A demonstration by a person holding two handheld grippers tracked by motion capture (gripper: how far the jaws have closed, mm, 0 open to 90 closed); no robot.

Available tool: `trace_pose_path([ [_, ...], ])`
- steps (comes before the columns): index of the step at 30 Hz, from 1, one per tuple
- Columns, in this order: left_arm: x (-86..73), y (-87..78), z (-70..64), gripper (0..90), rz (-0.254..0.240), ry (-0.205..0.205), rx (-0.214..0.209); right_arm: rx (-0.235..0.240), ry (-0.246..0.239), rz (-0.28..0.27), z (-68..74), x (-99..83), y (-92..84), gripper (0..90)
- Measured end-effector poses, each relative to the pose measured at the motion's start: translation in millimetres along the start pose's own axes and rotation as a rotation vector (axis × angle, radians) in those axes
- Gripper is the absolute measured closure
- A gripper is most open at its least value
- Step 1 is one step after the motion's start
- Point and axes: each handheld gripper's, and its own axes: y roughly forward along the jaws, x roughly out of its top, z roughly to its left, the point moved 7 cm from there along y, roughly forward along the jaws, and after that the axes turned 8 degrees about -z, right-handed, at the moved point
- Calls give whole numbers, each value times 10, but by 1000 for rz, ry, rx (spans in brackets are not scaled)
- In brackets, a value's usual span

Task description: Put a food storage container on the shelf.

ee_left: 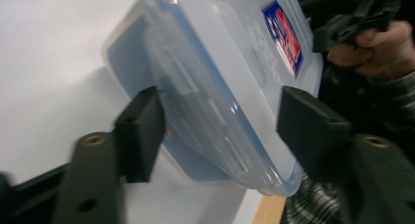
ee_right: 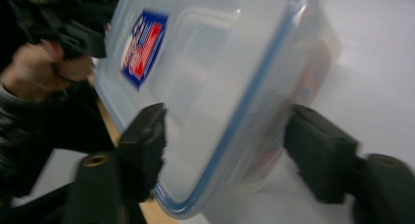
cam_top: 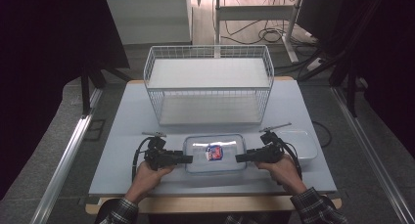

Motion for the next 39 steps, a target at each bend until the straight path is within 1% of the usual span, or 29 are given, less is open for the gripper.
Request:
trace_pose_path([
  [1, 1, 1, -6, 402, -6, -5, 7, 5, 17, -5, -5, 2, -13, 400],
  [3, 4, 0, -7, 406, -10, -11, 12, 9, 25, -9, -11, 5, -18, 408],
  [4, 11, -3, -5, 411, -21, -17, 13, 10, 37, -11, -12, 6, -22, 421],
  [5, 25, -8, -4, 441, -40, -23, 17, 15, 59, -27, -16, 15, -44, 471],
  [6, 41, -17, -5, 441, -55, -26, 20, 15, 59, -27, -16, 15, -44, 471],
  [7, 56, -29, -5, 458, -66, -24, 23, 18, 68, -37, -14, 19, -58, 492],
  [8, 70, -33, -7, 473, -79, -25, 27, 20, 63, -50, -10, 26, -66, 506],
  [9, 77, -33, -7, 478, -85, -25, 32, 12, 55, -52, 6, 28, -71, 508],
  [10, 91, -38, -12, 483, -93, -23, 43, -20, 19, -57, 38, 33, -69, 507],
  [11, 91, -38, -12, 483, -93, -23, 43, -20, 19, -57, 38, 33, -69, 507],
  [12, 93, -40, -21, 482, -91, -18, 49, -36, 6, -65, 60, 33, -67, 507],
  [15, 90, -43, -26, 481, -92, -12, 54, -40, 3, -74, 67, 30, -67, 508],
  [16, 97, -44, -38, 483, -100, -9, 64, -50, -2, -80, 80, 29, -68, 510],
  [17, 97, -44, -38, 483, -100, -9, 64, -50, -2, -80, 80, 29, -68, 510],
  [19, 108, -52, -45, 483, -104, -2, 71, -68, -24, -96, 108, 40, -74, 517],
  [21, 121, -52, -49, 487, -116, -9, 60, -84, -50, -126, 150, 76, -105, 522],
  [22, 135, -57, -62, 488, -122, -7, 63, -85, -54, -131, 157, 86, -112, 522],
  [25, 190, -91, -102, 489, -128, 18, 68, -75, -64, -142, 178, 111, -132, 522],
  [28, 227, -110, -129, 489, -133, 27, 69, -75, -78, -150, 201, 139, -150, 522],
  [31, 305, -144, -175, 489, -139, 46, 74, -73, -100, -164, 241, 210, -187, 522],
  [33, 355, -162, -192, 490, -142, 55, 77, -72, -109, -172, 258, 251, -203, 522],
  [34, 355, -162, -192, 490, -142, 55, 77, -71, -113, -175, 267, 273, -211, 522],
  [35, 383, -171, -202, 490, -146, 60, 79, -71, -113, -175, 267, 273, -211, 522],
  [36, 440, -189, -223, 490, -148, 69, 82, -69, -118, -183, 284, 321, -226, 522],
  [38, 500, -206, -245, 490, -151, 78, 84, -68, -127, -190, 298, 373, -243, 522],
  [39, 500, -206, -245, 490, -151, 78, 84, -68, -127, -190, 298, 373, -243, 522],
])
